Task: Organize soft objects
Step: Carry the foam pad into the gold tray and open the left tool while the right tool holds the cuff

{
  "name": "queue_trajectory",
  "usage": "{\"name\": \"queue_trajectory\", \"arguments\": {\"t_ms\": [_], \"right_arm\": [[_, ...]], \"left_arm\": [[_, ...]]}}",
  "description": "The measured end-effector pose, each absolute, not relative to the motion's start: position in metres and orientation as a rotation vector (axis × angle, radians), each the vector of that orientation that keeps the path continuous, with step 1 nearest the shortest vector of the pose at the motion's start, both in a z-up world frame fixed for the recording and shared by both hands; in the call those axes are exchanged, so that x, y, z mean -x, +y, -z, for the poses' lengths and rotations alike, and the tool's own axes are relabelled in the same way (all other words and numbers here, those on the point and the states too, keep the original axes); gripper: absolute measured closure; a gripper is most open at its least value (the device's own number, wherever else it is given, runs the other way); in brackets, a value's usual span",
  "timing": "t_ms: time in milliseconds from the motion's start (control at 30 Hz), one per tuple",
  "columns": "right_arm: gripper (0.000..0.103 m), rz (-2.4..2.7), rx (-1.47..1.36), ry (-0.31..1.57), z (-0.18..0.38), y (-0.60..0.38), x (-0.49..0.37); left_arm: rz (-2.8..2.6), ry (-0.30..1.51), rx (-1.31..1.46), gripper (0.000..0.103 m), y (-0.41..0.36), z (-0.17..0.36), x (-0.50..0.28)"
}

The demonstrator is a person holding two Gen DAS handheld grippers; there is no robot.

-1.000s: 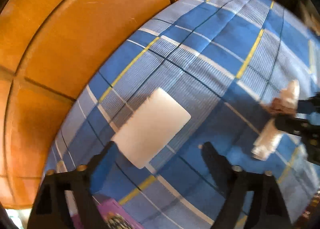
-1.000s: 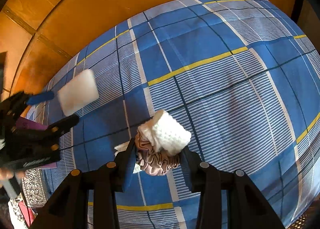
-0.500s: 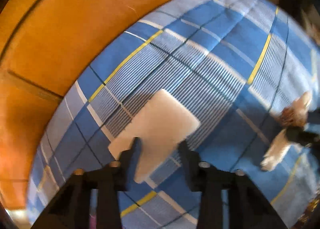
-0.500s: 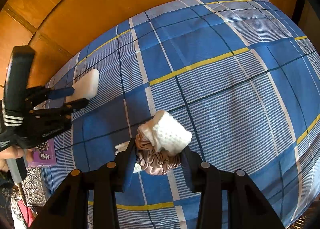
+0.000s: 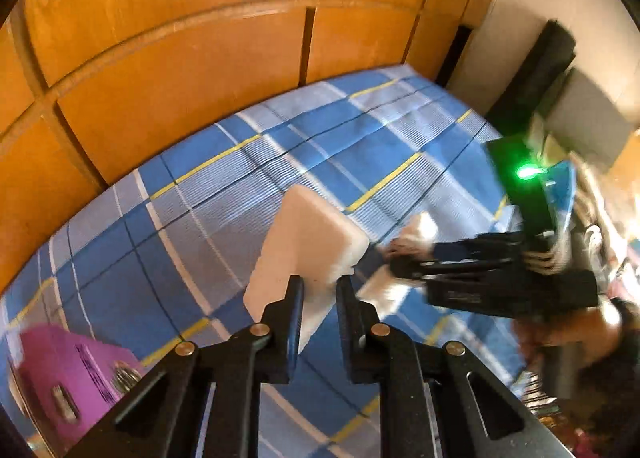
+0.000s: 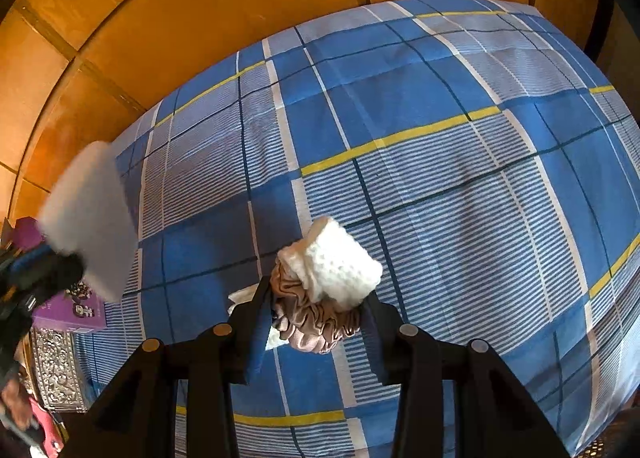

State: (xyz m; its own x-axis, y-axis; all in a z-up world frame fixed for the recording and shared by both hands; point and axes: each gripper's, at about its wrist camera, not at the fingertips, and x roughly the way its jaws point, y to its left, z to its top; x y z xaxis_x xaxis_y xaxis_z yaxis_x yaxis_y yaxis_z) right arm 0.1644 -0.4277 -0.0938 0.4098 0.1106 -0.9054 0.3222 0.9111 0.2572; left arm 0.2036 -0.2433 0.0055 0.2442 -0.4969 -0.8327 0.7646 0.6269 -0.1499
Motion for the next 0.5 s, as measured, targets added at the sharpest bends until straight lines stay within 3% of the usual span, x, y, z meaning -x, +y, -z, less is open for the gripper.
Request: {"name": "queue_trajectory", "arguments": {"t_ms": [267, 500], "right_arm": [[0.064, 0.125, -0.333, 1.102, 0.088, -0.415, -0.167], [0.065, 0.128, -0.208, 1.082, 0.086, -0.398, -0.169]], "left_arm": [[0.811, 0.87, -0.089, 0.086, -0.199, -0.073, -0.212], [0.6, 0.738, 0.018, 0.086, -0.083, -0.124, -0.224]]}}
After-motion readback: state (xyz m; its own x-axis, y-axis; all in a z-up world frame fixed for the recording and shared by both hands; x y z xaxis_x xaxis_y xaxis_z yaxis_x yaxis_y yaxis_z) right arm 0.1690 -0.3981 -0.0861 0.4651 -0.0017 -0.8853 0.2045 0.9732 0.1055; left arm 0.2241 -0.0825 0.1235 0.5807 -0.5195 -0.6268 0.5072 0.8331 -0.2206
